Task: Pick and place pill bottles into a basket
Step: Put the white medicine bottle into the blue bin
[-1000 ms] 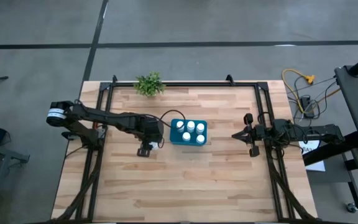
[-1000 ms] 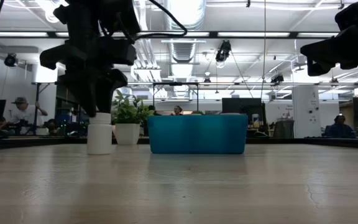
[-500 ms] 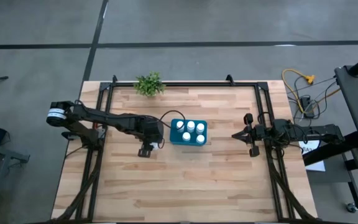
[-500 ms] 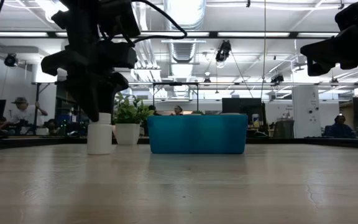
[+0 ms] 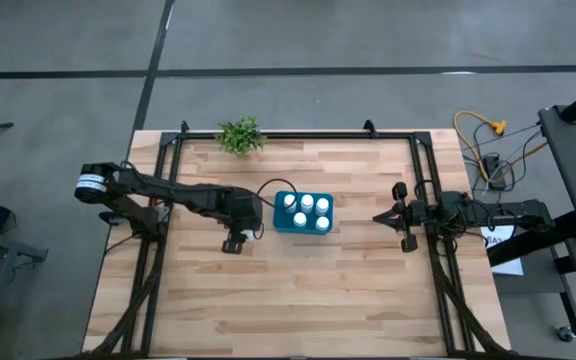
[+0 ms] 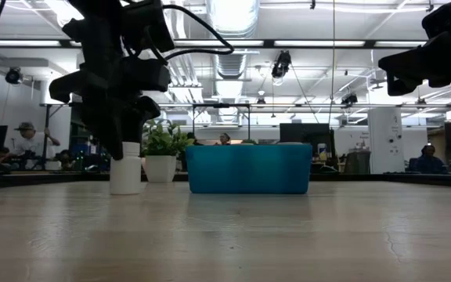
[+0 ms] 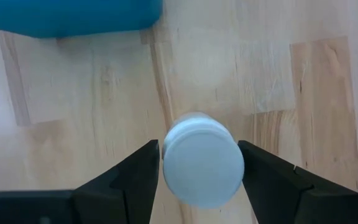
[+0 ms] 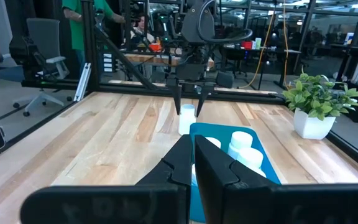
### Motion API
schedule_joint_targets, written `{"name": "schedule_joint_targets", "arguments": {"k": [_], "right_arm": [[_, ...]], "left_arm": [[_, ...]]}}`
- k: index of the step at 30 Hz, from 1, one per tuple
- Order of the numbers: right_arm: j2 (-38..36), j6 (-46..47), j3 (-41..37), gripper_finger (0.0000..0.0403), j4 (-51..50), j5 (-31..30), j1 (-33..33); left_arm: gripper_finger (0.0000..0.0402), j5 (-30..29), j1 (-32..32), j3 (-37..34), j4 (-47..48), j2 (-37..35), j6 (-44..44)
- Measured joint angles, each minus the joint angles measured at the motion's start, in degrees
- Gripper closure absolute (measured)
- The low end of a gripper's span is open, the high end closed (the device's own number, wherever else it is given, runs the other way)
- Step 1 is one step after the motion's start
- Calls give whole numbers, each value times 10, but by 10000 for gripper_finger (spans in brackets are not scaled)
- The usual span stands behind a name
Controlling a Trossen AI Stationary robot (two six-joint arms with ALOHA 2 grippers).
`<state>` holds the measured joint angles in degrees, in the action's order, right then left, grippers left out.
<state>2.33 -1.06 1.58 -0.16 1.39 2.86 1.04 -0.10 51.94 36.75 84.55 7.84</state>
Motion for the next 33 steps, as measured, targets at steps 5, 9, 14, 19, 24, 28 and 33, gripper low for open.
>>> {"name": "schedule_joint_targets", "arguments": {"k": [5,9,14,19,24,28,33], "right_arm": [[0,0,0,394,0,0,0],[0,0,0,394,0,0,0],[0,0,0,394,0,0,0],[0,0,0,394,0,0,0],[0,0,0,394,0,0,0],[-1,0,0,394,0,0,0],[0,0,0,394,0,0,0]], "left_arm": [[205,1,0,-15,-21,0,0],[232,3,0,-17,-23,0,0],[251,4,0,-15,-25,0,0],[251,5,0,-14,-31,0,4],[251,9,0,7,-24,0,18],[251,10,0,43,19,0,21],[251,10,0,91,53,0,41]]}}
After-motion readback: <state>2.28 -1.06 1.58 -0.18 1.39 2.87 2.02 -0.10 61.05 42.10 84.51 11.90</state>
